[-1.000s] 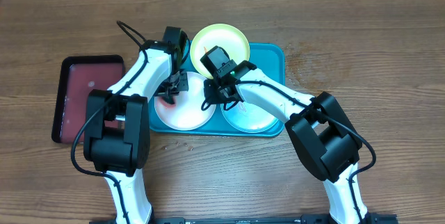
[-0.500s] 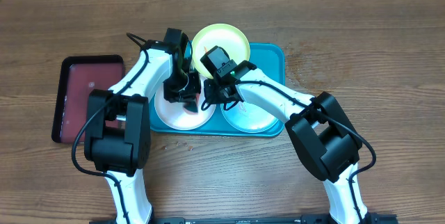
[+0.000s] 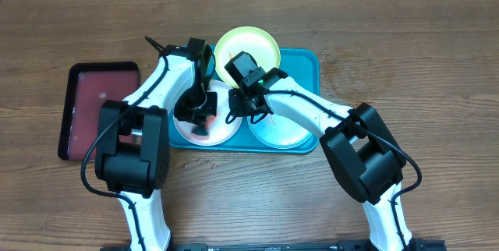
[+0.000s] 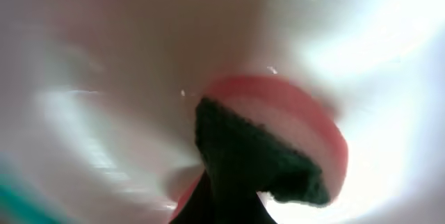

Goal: Clean dirty plates on tray and stack at the side

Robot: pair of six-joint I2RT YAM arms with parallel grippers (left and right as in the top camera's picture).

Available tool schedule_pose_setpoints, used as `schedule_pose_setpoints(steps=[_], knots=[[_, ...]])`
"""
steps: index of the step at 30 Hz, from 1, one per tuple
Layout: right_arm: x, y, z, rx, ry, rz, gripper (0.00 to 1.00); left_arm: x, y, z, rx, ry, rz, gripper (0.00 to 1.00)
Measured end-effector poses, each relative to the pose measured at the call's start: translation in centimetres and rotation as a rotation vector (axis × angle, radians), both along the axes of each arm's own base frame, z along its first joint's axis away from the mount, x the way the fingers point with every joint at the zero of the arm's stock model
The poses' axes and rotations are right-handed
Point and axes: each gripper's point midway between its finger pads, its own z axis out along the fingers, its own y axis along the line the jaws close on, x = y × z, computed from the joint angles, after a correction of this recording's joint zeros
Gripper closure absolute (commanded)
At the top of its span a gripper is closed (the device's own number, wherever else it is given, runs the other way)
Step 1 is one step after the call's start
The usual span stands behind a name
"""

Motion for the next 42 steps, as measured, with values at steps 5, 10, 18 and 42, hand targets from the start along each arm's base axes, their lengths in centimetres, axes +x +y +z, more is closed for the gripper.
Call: schedule_pose_setpoints(steps=[5,10,18,42], knots=[[0.0,0.0,0.0,0.001,-0.001,0.000,0.96,2.8,3.5,0.4,0.223,-0.145,0.074,0.96],[0.1,0.1,0.1,0.004,-0.004,0.001,0.96,5.5,3.1,0.4,0.201,-0.259,0.121,0.96],[0.1,0.1,0.0,0.002,-0.005,-0.001,0.96,7.4,-1.3,0.0,-0.086,-0.298,0.149,0.96],[0.2,0.3,0.1,0.010,-0.010,0.001,0.96,-1.0,-0.6,0.1,-0.041,0.044,0.025,0.96]])
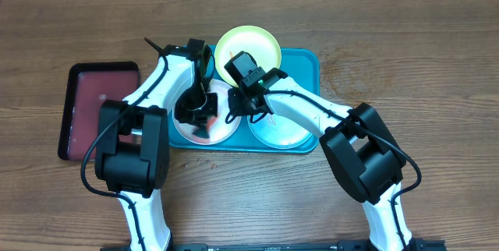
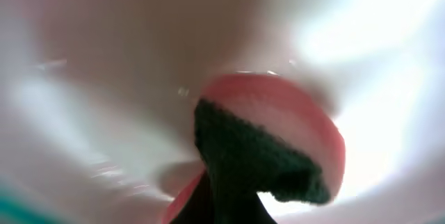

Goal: Clean dirty plates on tray and stack at the side

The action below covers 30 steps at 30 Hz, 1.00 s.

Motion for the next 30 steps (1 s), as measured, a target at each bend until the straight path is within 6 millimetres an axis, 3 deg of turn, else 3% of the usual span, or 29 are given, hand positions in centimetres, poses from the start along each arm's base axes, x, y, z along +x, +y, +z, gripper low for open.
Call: schedule_pose_setpoints(steps=[5,10,14,19,23,28,30], knots=[[0.0,0.0,0.0,0.001,0.000,0.000,0.96,1.6,4.0,0.3,0.248,-0.090,0.046,0.96],[0.0,0.0,0.0,0.001,0.000,0.000,0.96,4.7,4.6,0.4,0.292,-0.231,0.095,0.96],[0.0,0.0,0.0,0.001,-0.001,-0.001,0.96,7.1,2.4,0.0,0.169,-0.314,0.117,0.96],[0.0,0.0,0.0,-0.002,0.000,-0.001,0.96,8.0,-0.4,-0.2,-0.022,-0.324,0.119,0.96],[0.0,-0.1,0.0,-0.002,0.000,-0.002,0.96,7.4,-2.5,0.0,-0.146,-0.286,0.119,0.96],[0.0,0.0,0.0,-0.002,0.000,-0.002,0.96,4.6,-5.5,0.2,-0.267,-0.165,0.102,0.96],[0.0,-0.2,-0.1,-0.004,0.005,-0.002,0.96,3.9,-5.8,0.2,-0.272,-0.141,0.085,0.96]])
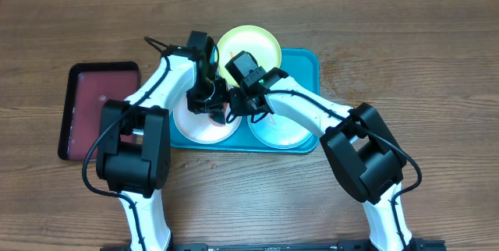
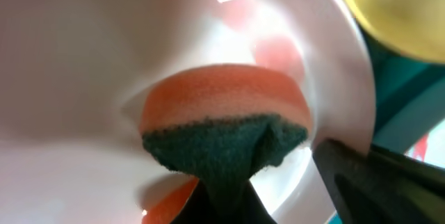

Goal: Clean dirty plates on tray and stack at the side

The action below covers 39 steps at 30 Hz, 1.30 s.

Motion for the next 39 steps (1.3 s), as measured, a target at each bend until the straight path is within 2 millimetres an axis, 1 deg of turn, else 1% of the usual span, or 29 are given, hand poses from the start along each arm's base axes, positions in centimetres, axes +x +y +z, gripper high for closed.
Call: schedule_pose_setpoints(steps=[1,4,7,9,13,16,18,21,23,25,26,28,31,36,39], knots=[[0.0,0.0,0.0,0.000,0.001,-0.001,0.96,-0.2,-0.1,0.0,-0.005,0.007,-0.011,0.96],[0.0,0.0,0.0,0.000,0.002,-0.002,0.96,-2.1,-0.1,0.1,-0.012,0.071,-0.061,0.96],[0.0,0.0,0.0,0.000,0.001,-0.002,0.96,-3.2,0.4,0.1,0.015,0.107,-0.090,0.96],[0.0,0.0,0.0,0.001,0.000,-0.002,0.96,-3.7,1.0,0.0,0.066,0.123,-0.105,0.96],[0.0,0.0,0.0,0.001,0.000,-0.001,0.96,-3.9,3.6,-0.3,0.241,0.124,-0.112,0.96],[0.0,0.0,0.0,0.002,0.000,-0.001,0.96,-3.3,6.1,-0.3,0.399,0.092,-0.092,0.96],[0.0,0.0,0.0,0.002,0.000,-0.001,0.96,-2.1,7.8,-0.1,0.503,0.041,-0.069,0.96],[0.0,0.0,0.0,0.002,0.000,-0.001,0.96,-0.3,9.3,0.3,0.603,-0.039,-0.036,0.96],[0.0,0.0,0.0,0.002,0.000,-0.001,0.96,0.8,9.6,0.4,0.628,-0.088,-0.007,0.96],[0.0,0.0,0.0,0.001,0.000,-0.001,0.96,1.7,9.5,0.5,0.627,-0.129,0.022,0.96],[0.0,0.0,0.0,0.001,0.000,-0.001,0.96,2.4,9.1,0.4,0.607,-0.155,0.038,0.96],[0.0,0.0,0.0,0.001,0.000,-0.001,0.96,3.5,8.1,0.2,0.549,-0.197,0.057,0.96],[0.0,0.0,0.0,0.001,0.000,-0.002,0.96,4.3,6.1,-0.1,0.426,-0.216,0.068,0.96],[0.0,0.0,0.0,-0.001,0.001,-0.002,0.96,4.1,3.5,-0.3,0.235,-0.180,0.071,0.96],[0.0,0.0,0.0,-0.001,0.001,-0.002,0.96,3.1,1.8,-0.2,0.139,-0.132,0.039,0.96]])
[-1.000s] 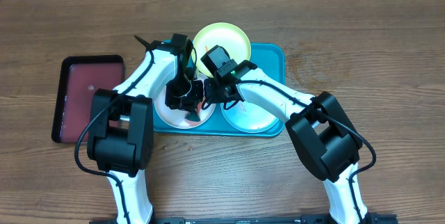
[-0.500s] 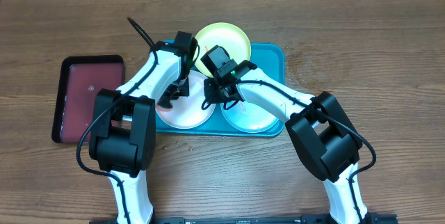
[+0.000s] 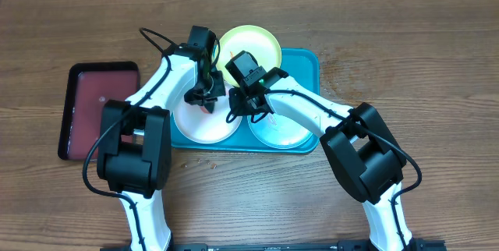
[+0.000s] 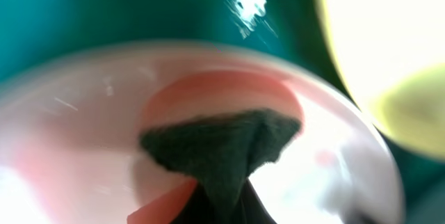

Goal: Clean dirty plates on tray and stack at the side

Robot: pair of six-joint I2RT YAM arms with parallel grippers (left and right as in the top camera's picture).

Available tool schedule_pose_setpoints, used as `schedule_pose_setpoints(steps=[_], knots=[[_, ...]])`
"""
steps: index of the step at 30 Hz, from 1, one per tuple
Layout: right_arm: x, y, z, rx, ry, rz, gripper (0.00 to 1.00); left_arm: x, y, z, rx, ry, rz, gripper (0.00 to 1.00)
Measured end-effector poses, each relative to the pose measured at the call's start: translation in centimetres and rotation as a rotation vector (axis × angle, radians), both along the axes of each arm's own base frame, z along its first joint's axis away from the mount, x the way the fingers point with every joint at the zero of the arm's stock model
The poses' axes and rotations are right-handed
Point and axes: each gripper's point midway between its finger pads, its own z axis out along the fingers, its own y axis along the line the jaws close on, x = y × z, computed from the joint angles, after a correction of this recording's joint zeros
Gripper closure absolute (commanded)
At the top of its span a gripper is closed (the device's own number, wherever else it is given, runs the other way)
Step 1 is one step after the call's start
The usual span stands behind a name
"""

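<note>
Three plates sit on the teal tray (image 3: 312, 60): a white plate (image 3: 195, 126) at front left, another white plate (image 3: 281, 132) at front right, and a yellow-green plate (image 3: 253, 42) at the back. My left gripper (image 3: 204, 97) (image 4: 219, 206) is shut on an orange sponge with a green scouring face (image 4: 219, 144). The sponge is pressed onto the left white plate (image 4: 83, 161) near its far rim. My right gripper (image 3: 243, 109) sits at that plate's right rim and looks shut on it.
A dark red tray (image 3: 97, 111) lies on the wooden table left of the teal tray. The yellow-green plate (image 4: 389, 50) is close behind the sponge on the right. Both arms crowd the tray's middle.
My left gripper moved the sponge from the plate's right side, beside the right gripper's finger, to the plate's far rim. The right arm has not moved.
The sponge was first pressed on the left white plate's middle, and it stood there again at the second moment. Then it was at the plate's right edge, and now at the far rim. My right gripper stayed at the plate's rim throughout.
</note>
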Motion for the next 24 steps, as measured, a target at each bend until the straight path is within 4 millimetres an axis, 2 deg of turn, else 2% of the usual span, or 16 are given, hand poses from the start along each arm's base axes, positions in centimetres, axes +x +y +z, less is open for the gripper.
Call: schedule_pose_setpoints(steps=[4,7,11,15,19,24], knots=[[0.0,-0.1,0.0,0.000,0.002,0.001,0.96,-2.4,-1.3,0.0,-0.059,0.092,-0.063,0.96],[-0.2,-0.1,-0.1,-0.006,0.005,0.015,0.96,-3.1,-1.3,0.1,-0.066,0.117,-0.106,0.96],[-0.2,0.0,-0.1,-0.002,0.007,0.013,0.96,-5.8,-1.0,0.3,-0.072,0.211,-0.207,0.96],[-0.2,0.0,0.0,0.000,0.005,0.013,0.96,-7.3,-0.6,0.4,-0.051,0.262,-0.268,0.96],[-0.2,0.1,0.0,0.001,0.004,0.014,0.96,-7.6,1.1,0.2,0.073,0.278,-0.286,0.96],[-0.1,0.1,0.0,0.002,0.003,0.014,0.96,-6.1,4.9,0.3,0.323,0.225,-0.184,0.96]])
